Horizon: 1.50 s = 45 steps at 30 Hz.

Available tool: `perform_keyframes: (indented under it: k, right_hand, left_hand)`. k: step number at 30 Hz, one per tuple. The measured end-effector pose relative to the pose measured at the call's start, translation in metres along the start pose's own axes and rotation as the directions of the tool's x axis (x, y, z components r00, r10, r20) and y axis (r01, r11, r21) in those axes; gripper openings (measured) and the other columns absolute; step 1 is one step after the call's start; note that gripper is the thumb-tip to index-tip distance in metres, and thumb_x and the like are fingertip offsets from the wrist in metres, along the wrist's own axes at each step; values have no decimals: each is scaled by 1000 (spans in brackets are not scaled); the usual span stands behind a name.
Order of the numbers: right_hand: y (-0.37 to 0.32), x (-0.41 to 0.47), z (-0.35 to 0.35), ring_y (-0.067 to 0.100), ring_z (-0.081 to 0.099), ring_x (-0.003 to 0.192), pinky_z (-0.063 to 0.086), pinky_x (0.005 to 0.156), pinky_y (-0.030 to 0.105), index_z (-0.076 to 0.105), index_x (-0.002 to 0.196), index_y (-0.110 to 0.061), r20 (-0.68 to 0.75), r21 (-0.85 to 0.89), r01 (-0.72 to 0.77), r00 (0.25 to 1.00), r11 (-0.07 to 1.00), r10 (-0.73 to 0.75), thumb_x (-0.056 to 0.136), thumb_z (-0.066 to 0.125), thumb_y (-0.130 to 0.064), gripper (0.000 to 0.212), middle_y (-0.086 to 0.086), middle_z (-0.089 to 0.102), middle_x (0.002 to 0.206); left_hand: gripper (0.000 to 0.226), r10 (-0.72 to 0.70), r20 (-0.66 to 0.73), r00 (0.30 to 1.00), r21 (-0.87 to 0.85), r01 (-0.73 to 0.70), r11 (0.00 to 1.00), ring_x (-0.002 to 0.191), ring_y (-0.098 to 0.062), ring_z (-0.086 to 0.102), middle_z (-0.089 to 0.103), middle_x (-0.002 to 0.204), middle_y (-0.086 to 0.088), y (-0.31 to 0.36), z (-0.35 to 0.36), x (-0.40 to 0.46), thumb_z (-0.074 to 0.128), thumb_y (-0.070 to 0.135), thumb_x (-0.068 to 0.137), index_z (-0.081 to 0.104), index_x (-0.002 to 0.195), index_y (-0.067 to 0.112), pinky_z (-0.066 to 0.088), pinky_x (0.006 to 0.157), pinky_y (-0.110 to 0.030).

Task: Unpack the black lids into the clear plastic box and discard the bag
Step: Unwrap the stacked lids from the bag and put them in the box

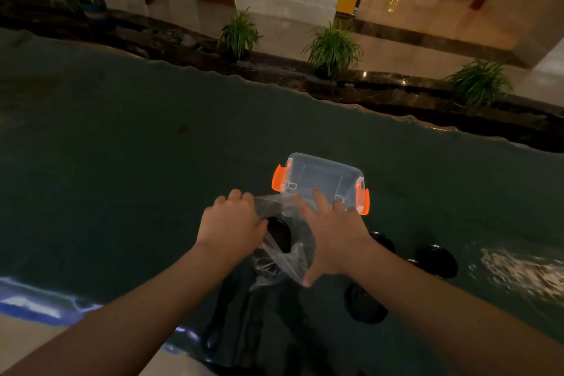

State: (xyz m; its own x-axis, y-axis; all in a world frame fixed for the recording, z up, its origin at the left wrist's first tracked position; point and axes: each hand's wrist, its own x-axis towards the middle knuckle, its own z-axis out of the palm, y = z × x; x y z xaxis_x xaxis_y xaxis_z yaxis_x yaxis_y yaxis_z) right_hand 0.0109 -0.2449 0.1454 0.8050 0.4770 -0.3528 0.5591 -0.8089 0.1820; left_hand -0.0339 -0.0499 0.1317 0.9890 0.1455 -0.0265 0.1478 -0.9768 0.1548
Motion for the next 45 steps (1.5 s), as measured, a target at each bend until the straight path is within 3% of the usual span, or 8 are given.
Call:
perform_keyframes:
  k: [5, 9, 14, 19, 29, 35, 39, 45]
  right_hand:
    - [6, -7, -8, 54, 24, 142, 36, 108, 61, -34, 149, -33, 47, 21, -37, 998, 999, 36, 34, 73, -91, 168, 16, -18, 165]
    - [5, -13, -18, 54, 16, 145, 33, 109, 60, -21, 156, -29, 67, -14, -38, 997, 999, 39, 46, 72, -89, 156, 16, -21, 165]
    - [-20, -19, -28, 34, 41, 129, 41, 105, 48, 47, 138, -21, -226, 64, 122, 969, 991, -104, 82, 69, -58, 70, 13, 34, 148]
    - [-39, -9, -32, 24, 56, 113, 48, 97, 38, 67, 116, -17, -358, 15, 317, 887, 948, -291, 91, 67, -21, 25, 5, 64, 117]
    - [-44, 43, -10, 26, 60, 117, 48, 97, 39, 56, 135, -18, -66, 148, 276, 961, 950, -269, 99, 57, -23, 36, 6, 62, 134]
    - [-50, 57, 3, 29, 52, 129, 44, 107, 47, 41, 149, -21, 27, 169, 285, 956, 944, -294, 91, 67, -15, 63, 7, 49, 147]
    - [-44, 58, 6, 29, 55, 123, 49, 100, 46, 39, 149, -27, -7, 178, 268, 963, 947, -271, 90, 69, -33, 67, 4, 51, 144]
    - [-32, 45, 13, 31, 42, 136, 42, 108, 52, 19, 155, -32, -32, 195, 249, 968, 949, -247, 59, 74, -76, 118, 1, 37, 155]
  left_hand:
    - [43, -13, 86, 996, -97, 21, 995, 99, -30, 63, 58, 118, -7, 8, 1, -4, 66, 19, 84, 51, 125, 14, 48, 71, -34]
    - [65, 37, 99, 994, -172, -20, 985, 103, -37, 66, 57, 129, -8, 6, 4, -7, 61, 7, 82, 40, 143, 18, 55, 83, -46]
    - [70, 73, 26, 997, -241, -65, 968, 98, -33, 68, 58, 128, -4, 3, 6, -13, 62, 17, 85, 31, 147, 28, 54, 79, -44]
    - [70, 88, -100, 991, -345, -117, 931, 97, -26, 68, 60, 125, -1, -12, 9, -22, 64, 32, 82, 33, 145, 30, 54, 75, -38]
    - [57, -6, 66, 998, -374, 30, 927, 122, -29, 54, 57, 134, -8, -74, 70, -14, 56, 13, 87, 45, 142, 18, 49, 99, -45]
    - [104, 77, 330, 941, -479, 97, 873, 125, -25, 48, 50, 135, -3, -74, 116, -10, 77, 55, 53, 40, 144, 21, 43, 108, -42]
    - [117, 109, 304, 946, -664, 128, 737, 128, -21, 45, 47, 135, 1, -58, 143, -6, 91, 53, 42, 40, 144, 25, 40, 110, -41]
    - [103, 124, 246, 961, -903, 181, 391, 125, -12, 56, 56, 137, 3, -25, 155, -5, 95, 28, 50, 38, 134, 42, 49, 106, -43]
